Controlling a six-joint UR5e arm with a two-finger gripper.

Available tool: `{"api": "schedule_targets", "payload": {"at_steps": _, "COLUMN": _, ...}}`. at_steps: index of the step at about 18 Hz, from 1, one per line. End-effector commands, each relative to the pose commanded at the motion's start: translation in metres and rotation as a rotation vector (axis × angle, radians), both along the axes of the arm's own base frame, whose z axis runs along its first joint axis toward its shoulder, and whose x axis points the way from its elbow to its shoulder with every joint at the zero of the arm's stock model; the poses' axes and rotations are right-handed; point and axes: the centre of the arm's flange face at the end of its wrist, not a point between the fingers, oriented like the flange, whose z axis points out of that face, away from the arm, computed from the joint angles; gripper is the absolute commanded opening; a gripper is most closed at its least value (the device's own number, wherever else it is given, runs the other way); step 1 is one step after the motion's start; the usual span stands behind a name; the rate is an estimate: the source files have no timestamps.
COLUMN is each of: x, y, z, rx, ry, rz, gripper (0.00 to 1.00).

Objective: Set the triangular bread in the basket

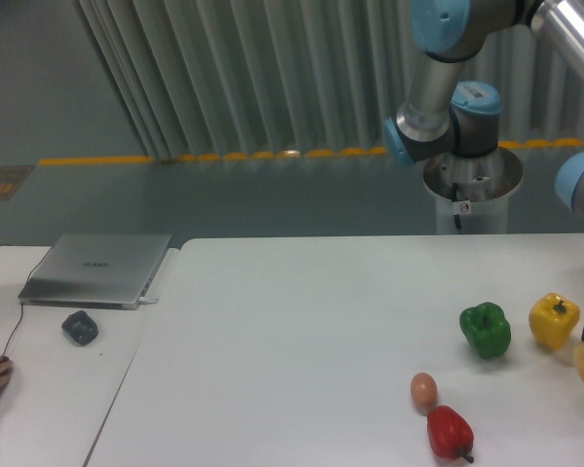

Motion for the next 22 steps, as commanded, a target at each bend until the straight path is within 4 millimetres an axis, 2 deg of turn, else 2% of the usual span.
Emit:
{"api": "schedule_targets", "payload": {"at_steps": 3, "x": -0.01, "y": -0.026, "z": 0.016, "rx": -0.04, "ry": 0.013, "rz": -0.128, "gripper": 0.04}}
{"api": "schedule_targets", "payload": {"at_steps": 6, "x": -0.024, "y": -0.056, "z": 0.021, "rx": -0.105, "ry": 0.023, "rz": -0.266, "gripper": 0.05}}
{"api": "schedule_targets", "payload": {"at_steps": 7, "x": -0.029, "y": -0.066, "z": 0.022, "rx": -0.18, "ry": 0.046, "rz": -0.357, "gripper": 0.11}}
{"api": "schedule_targets", "payload": {"at_steps": 8, "x": -0.031, "y": -0.071, "z": 0.021, "rx": -0.217, "ry": 0.052, "rz": -0.392, "gripper": 0.12}}
{"api": "schedule_targets", "payload": {"at_steps": 11, "x": -0.043, "y": -0.096, "z": 0.019, "rx": -0.226, "ry": 0.041, "rz": -0.42, "gripper": 0.12}}
{"api": "schedule_targets", "payload": {"at_steps": 14, "x": -0.061, "y": -0.132, "z": 0.018, "rx": -0.225, "ry": 0.035, "rz": -0.494, "gripper": 0.12}}
{"api": "schedule_targets", "payload": {"at_steps": 21, "x": -0.077, "y": -0.162, "z": 0.01, "rx": -0.22, "ry": 0.019, "rz": -0.51, "gripper": 0.15}}
{"api": "schedule_targets", "payload": {"at_steps": 22, "x": -0.08, "y": -0.165, "z": 0.008, "rx": -0.212, "ry": 0.019, "rz": -0.504, "gripper": 0.19}}
